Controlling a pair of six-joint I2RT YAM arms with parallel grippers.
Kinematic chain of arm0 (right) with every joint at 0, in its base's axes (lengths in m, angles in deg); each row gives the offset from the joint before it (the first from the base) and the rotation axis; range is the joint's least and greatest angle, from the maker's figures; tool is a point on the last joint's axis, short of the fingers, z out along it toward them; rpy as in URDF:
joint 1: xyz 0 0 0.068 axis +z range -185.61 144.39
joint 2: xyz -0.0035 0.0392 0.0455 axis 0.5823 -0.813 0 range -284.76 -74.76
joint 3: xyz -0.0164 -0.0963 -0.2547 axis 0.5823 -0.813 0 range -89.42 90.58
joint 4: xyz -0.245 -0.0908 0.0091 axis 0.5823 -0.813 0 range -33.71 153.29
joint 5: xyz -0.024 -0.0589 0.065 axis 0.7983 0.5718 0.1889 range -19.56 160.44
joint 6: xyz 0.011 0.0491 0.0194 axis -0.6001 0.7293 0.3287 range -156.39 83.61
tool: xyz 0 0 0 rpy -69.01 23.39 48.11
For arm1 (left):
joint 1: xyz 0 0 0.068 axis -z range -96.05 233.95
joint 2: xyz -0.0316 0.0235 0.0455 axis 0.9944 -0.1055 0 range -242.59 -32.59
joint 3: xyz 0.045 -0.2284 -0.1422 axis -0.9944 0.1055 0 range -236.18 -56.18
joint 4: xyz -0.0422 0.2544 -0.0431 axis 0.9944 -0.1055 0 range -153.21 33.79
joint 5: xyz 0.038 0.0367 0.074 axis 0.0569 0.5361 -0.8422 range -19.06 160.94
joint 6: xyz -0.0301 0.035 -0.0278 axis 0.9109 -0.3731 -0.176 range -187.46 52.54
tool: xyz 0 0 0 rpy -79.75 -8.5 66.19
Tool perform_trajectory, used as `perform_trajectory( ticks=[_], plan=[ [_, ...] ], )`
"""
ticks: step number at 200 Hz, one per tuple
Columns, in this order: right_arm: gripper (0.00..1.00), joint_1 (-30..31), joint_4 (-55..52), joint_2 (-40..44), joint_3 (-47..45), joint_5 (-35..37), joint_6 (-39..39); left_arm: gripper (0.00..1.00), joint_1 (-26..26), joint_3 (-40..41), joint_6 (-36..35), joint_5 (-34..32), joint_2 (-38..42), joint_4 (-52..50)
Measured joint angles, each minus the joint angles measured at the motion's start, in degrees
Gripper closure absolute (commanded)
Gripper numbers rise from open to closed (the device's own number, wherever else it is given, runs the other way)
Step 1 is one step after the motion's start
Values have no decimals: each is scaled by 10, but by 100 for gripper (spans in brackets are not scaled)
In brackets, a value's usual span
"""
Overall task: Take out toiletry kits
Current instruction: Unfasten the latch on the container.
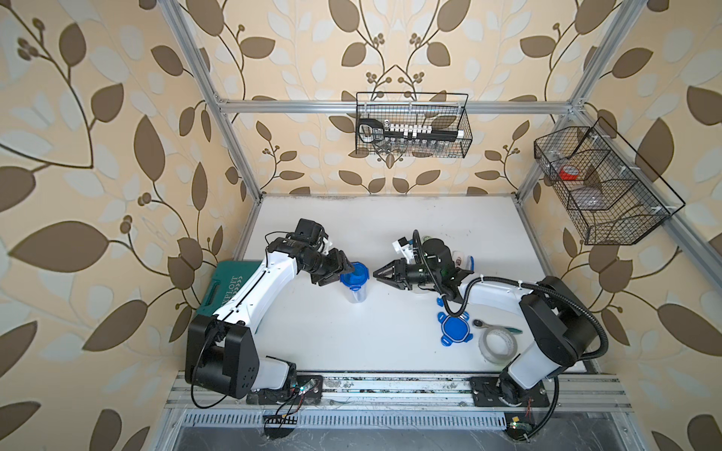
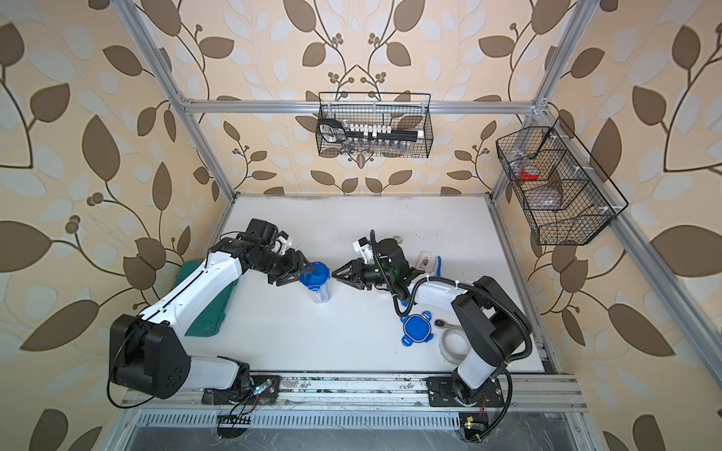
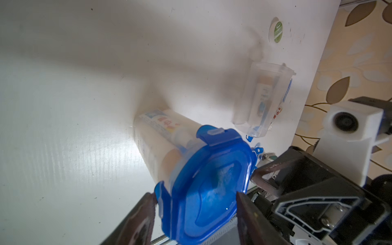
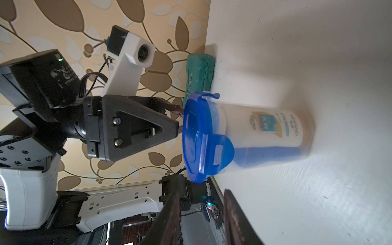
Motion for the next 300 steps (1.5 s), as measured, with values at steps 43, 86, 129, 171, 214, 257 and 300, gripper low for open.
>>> perform_trajectory(
  ticks=[43, 86, 129, 171, 214, 257, 300],
  plan=[
    [63, -1, 40, -47, 0, -15, 15, 40, 0, 12, -10, 3, -12, 0],
    [62, -1, 100, -83, 0, -40, 44, 41, 0, 12, -12, 6, -13, 3],
    [61, -1, 182, -114, 0, -59, 85, 41, 0, 17, -12, 10, -13, 11],
    [61, 2, 216, -132, 6, -68, 105, 42, 0, 22, -12, 14, -13, 19],
    [61, 2, 246, -152, 14, -74, 117, 43, -1, 30, -12, 18, -8, 31],
    [62, 1, 273, -163, 14, -76, 134, 45, -1, 38, -9, 18, -2, 39],
    [65, -1, 294, -165, 14, -76, 148, 46, -1, 48, -3, 18, 4, 50]
  ],
)
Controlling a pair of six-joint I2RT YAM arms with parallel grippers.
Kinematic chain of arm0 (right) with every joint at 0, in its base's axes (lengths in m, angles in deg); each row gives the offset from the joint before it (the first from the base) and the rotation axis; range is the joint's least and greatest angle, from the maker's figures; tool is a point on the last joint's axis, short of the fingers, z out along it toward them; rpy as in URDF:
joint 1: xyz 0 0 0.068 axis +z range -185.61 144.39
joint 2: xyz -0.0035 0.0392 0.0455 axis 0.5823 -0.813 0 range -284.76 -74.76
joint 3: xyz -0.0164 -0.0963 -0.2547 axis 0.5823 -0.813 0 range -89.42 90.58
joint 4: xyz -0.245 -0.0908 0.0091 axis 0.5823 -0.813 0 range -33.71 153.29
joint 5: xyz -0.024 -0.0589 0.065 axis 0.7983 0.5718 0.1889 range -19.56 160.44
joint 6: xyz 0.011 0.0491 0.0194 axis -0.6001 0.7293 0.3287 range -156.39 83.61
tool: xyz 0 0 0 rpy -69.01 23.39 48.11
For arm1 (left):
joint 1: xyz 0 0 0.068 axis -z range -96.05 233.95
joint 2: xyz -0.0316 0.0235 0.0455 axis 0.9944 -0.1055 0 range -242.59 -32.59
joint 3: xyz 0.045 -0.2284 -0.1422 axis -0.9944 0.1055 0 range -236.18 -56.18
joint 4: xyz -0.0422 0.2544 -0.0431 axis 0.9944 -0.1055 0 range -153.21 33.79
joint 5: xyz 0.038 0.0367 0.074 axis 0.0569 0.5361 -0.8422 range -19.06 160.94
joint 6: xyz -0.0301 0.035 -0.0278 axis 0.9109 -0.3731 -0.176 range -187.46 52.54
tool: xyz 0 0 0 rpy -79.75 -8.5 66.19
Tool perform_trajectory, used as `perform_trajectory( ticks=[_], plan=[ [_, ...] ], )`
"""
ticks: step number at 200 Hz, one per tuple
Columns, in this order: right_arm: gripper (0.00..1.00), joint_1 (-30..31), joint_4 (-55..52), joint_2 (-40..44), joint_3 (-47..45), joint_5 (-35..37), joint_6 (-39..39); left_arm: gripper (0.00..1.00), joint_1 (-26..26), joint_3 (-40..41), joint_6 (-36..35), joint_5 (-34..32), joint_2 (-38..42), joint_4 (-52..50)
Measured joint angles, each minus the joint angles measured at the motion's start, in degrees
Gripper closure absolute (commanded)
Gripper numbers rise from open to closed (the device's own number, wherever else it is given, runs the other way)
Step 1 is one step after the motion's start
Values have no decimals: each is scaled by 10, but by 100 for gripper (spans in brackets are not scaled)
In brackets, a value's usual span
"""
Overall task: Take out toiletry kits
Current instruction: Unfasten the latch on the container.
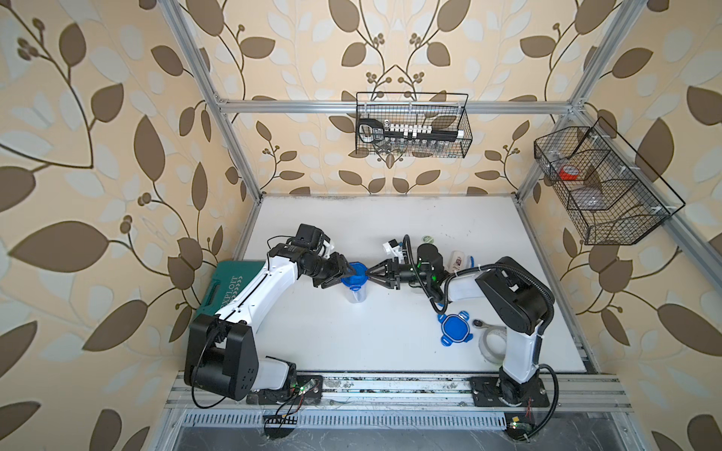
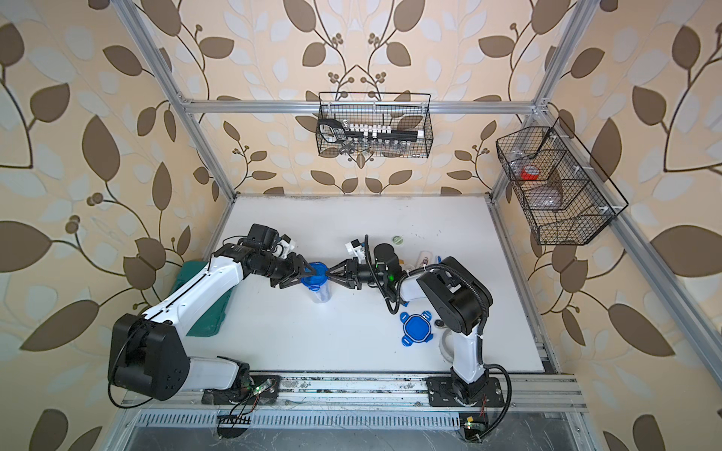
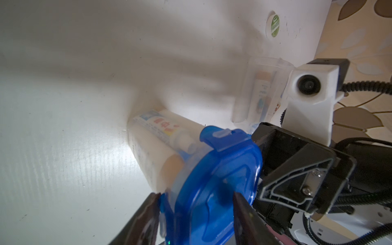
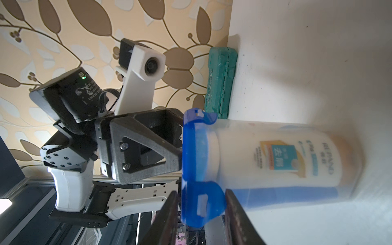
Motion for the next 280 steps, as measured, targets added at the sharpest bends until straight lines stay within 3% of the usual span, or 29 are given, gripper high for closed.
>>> perform_trajectory(
  ticks=[75, 143, 187, 207, 280],
  plan=[
    [70, -1, 18, -5, -4, 0, 27, 49, 0, 18, 17, -4, 14, 21],
    [67, -4, 93, -30, -9, -9, 79, 51, 0, 26, 19, -5, 18, 34],
    [70, -9, 144, -45, -19, -12, 120, 52, 0, 31, 21, -6, 18, 43],
    [76, -13, 159, -45, -29, -13, 131, 52, 0, 34, 21, -6, 18, 51],
    [83, -23, 176, -38, -34, -25, 131, 53, -3, 44, 26, -8, 21, 70]
  ],
)
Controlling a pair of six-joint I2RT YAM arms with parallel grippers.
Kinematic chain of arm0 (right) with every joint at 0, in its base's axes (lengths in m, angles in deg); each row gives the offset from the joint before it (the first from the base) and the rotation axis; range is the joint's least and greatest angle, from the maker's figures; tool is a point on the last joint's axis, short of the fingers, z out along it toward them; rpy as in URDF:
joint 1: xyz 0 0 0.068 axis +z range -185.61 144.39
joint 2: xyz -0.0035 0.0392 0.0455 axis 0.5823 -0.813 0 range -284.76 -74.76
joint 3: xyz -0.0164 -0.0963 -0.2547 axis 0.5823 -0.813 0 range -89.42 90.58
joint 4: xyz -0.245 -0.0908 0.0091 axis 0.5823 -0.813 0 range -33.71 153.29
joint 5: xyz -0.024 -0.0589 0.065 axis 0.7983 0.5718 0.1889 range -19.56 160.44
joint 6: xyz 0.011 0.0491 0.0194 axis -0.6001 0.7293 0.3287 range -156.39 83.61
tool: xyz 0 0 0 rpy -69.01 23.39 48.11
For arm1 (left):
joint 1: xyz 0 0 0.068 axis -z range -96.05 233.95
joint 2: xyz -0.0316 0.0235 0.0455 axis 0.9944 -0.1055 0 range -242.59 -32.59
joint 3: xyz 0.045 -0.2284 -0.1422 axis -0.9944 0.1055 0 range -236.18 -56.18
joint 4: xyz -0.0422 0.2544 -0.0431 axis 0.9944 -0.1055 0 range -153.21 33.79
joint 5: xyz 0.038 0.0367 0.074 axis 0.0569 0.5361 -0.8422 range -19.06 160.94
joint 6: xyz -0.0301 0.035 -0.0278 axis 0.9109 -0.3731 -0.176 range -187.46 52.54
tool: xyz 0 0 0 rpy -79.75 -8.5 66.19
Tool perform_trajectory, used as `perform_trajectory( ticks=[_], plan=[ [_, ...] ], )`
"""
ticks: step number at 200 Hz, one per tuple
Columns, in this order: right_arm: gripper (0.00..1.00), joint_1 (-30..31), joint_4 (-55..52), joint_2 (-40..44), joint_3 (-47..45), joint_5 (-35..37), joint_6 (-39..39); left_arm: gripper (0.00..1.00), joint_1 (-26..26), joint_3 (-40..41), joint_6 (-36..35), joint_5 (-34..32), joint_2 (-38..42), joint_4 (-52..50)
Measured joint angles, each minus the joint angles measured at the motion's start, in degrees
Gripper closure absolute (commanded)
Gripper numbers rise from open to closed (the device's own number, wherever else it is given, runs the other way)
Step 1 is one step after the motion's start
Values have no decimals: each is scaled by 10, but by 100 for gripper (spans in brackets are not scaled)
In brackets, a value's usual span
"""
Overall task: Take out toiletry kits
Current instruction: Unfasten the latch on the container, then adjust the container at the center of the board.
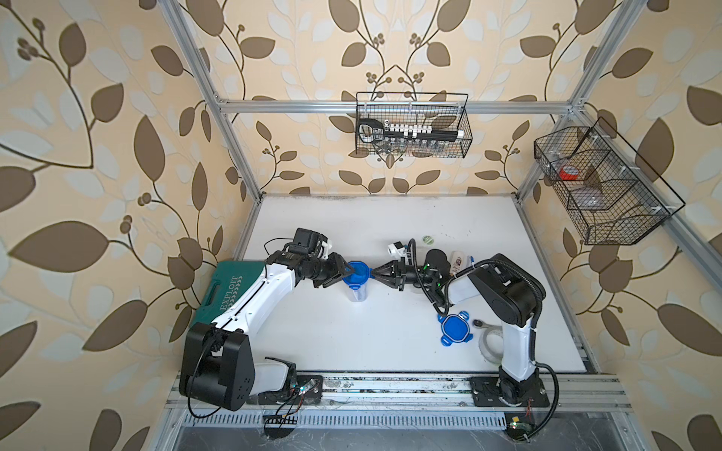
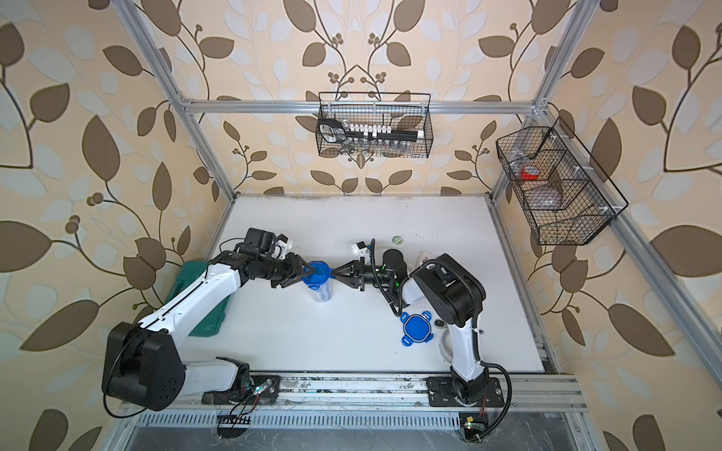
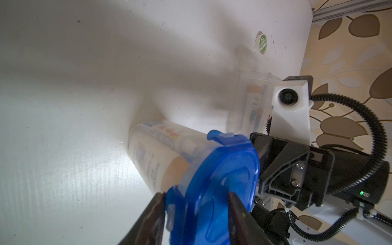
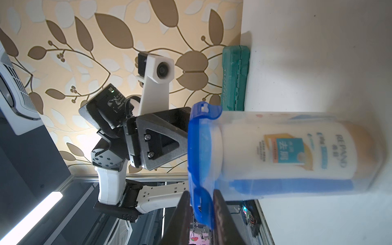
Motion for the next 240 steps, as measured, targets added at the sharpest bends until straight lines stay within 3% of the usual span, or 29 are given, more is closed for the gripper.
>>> perform_trajectory(
  ticks=[18, 28, 49, 75, 102, 126, 167, 240],
  plan=[
    [86, -7, -28, 28, -7, 0, -22, 53, 0, -2, 0, 0, -1, 0],
    [83, -10, -75, 57, -7, 0, -46, 51, 0, -3, 0, 0, -2, 0],
    [71, -9, -292, 140, 21, 33, -166, 46, 0, -7, 1, -1, -7, -1],
    [53, 6, -568, 212, 115, 149, -320, 37, 0, -20, 7, -2, -14, -14],
    [50, 46, -756, 252, 172, 283, -421, 31, 0, -35, 10, -16, -15, -45],
    [45, 118, -878, 252, 214, 399, -478, 30, 0, -54, 10, -36, -15, -79],
    [39, 178, -976, 246, 235, 506, -514, 32, 0, -71, 7, -63, -16, -105],
    [40, 170, -1006, 176, 264, 539, -520, 38, 0, -69, -5, -39, -31, -76]
  ],
)
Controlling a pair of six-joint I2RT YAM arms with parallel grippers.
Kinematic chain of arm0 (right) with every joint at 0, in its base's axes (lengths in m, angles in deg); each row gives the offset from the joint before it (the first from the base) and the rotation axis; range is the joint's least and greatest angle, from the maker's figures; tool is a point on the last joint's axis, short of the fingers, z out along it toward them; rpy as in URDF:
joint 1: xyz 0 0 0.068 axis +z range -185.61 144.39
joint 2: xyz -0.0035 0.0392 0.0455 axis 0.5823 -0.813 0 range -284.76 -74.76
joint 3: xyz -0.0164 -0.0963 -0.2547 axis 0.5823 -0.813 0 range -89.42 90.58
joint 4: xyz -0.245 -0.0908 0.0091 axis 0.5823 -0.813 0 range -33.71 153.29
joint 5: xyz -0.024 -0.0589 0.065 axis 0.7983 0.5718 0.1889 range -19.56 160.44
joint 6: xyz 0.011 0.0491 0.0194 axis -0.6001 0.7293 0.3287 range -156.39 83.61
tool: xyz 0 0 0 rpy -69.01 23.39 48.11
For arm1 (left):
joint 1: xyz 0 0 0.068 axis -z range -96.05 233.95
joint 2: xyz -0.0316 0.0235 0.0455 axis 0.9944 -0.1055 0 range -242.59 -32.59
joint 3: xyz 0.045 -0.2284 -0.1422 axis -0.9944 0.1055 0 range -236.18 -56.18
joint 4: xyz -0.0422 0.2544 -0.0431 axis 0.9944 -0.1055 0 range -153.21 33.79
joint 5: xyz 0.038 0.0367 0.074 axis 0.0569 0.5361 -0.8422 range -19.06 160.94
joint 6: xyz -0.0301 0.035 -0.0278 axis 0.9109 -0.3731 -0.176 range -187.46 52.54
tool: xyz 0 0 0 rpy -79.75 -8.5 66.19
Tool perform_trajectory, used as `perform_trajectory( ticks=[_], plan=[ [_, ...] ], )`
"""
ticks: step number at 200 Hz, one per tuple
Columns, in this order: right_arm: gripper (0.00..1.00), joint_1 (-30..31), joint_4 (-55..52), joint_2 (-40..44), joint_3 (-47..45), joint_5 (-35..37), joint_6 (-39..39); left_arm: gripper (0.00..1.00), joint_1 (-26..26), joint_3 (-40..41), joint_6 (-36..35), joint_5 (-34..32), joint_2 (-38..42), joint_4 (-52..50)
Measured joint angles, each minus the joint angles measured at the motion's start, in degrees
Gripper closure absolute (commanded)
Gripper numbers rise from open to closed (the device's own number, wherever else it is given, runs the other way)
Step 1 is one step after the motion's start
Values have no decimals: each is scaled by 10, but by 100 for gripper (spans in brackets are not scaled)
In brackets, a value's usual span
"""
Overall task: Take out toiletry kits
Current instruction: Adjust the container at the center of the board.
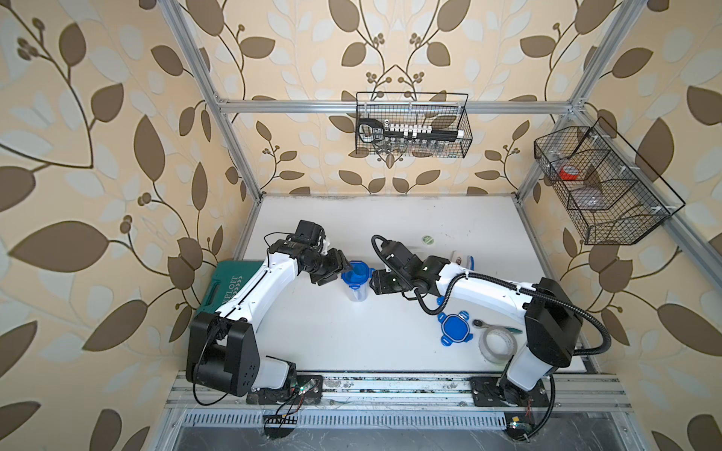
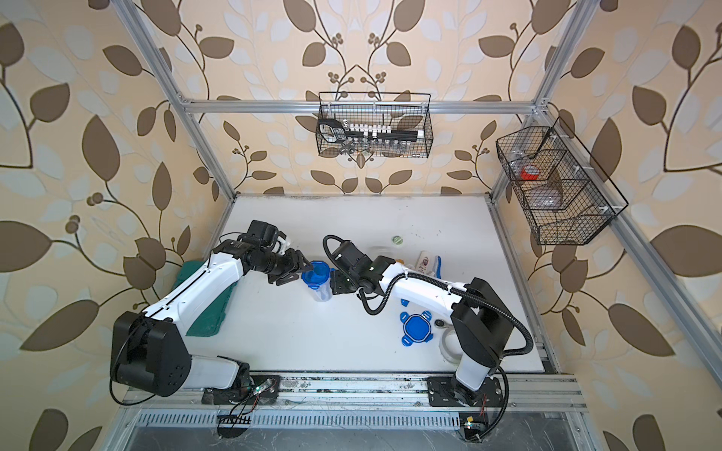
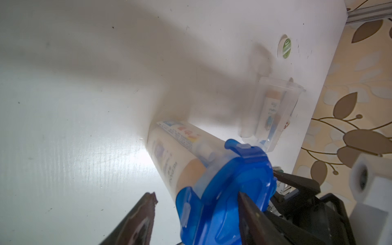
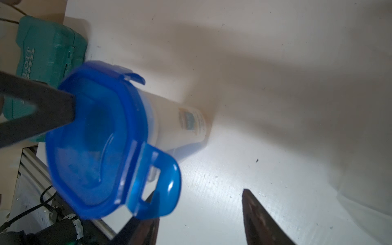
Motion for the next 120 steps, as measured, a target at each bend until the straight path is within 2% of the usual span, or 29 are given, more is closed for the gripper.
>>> perform_trajectory(
  ticks=[62, 120],
  plan=[
    [39, -43, -2, -1, 20, -7, 0, 41, 5, 30, 14, 44, 4, 47],
    [39, -68, -13, -55, 82, -23, -12, 41, 45, 38, 32, 52, 6, 62]
  ],
)
